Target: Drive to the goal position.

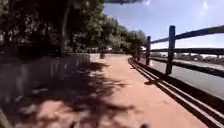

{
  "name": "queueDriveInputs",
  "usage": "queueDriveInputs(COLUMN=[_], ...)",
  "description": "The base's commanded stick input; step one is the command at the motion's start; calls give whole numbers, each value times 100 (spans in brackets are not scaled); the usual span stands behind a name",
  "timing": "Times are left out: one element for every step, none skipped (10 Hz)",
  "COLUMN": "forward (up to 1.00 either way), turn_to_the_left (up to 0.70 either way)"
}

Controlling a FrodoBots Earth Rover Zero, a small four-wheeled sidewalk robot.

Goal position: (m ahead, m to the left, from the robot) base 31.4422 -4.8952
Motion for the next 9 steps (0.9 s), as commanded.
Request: queueDriveInputs(forward=[100,100,100,100,100,100,100,100,100], turn_to_the_left=[-37,-24,0,0,0,0,0,0,0])
